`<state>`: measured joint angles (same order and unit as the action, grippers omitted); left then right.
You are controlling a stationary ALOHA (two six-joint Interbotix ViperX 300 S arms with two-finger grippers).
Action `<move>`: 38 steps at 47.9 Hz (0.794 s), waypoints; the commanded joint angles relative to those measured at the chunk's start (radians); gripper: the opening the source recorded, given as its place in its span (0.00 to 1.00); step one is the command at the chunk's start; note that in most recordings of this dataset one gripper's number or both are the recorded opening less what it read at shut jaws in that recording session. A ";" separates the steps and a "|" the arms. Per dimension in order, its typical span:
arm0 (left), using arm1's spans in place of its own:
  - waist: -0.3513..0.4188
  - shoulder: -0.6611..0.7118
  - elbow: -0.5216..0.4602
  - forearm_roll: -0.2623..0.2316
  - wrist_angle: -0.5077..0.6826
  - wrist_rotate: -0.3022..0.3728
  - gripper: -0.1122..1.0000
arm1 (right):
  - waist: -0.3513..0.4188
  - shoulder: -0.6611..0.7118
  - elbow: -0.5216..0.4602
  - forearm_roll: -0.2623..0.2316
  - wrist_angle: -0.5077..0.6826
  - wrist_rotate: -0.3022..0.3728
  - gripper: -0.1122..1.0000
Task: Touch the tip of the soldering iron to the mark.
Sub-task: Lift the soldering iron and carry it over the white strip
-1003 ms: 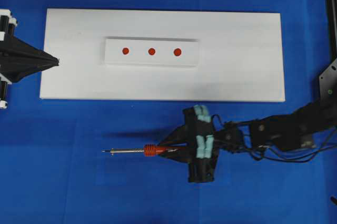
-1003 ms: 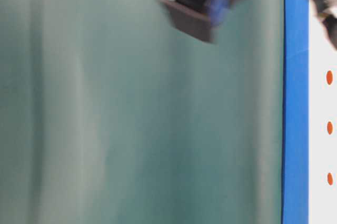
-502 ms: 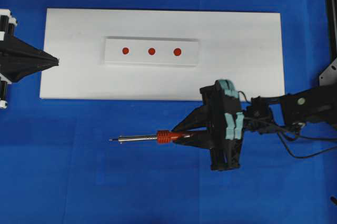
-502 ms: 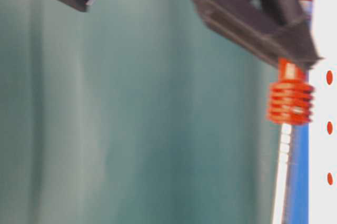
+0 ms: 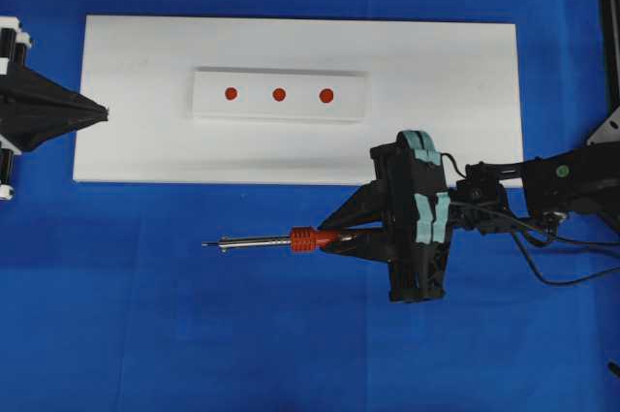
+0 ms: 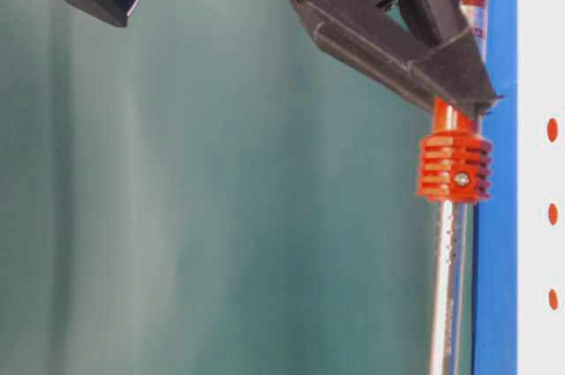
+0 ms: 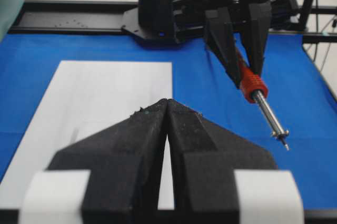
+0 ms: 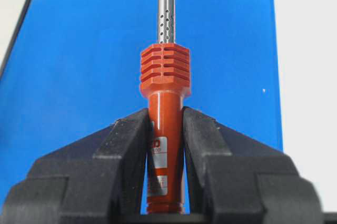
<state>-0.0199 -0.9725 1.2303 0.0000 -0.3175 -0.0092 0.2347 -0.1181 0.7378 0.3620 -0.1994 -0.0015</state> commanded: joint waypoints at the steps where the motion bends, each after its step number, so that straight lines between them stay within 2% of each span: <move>1: 0.000 0.005 -0.009 0.002 -0.009 -0.002 0.10 | -0.028 -0.025 -0.025 -0.006 0.012 -0.012 0.16; 19: -0.002 0.005 -0.009 0.002 -0.009 -0.002 0.10 | -0.225 -0.041 -0.034 -0.031 0.126 -0.164 0.16; 27: -0.002 0.006 -0.009 0.002 -0.009 -0.002 0.10 | -0.321 -0.041 -0.072 -0.032 0.187 -0.249 0.16; 38: -0.002 0.008 -0.009 0.003 -0.009 -0.002 0.10 | -0.414 -0.041 -0.121 -0.035 0.258 -0.351 0.16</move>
<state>-0.0199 -0.9710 1.2303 0.0000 -0.3175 -0.0092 -0.1534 -0.1319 0.6519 0.3283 0.0460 -0.3375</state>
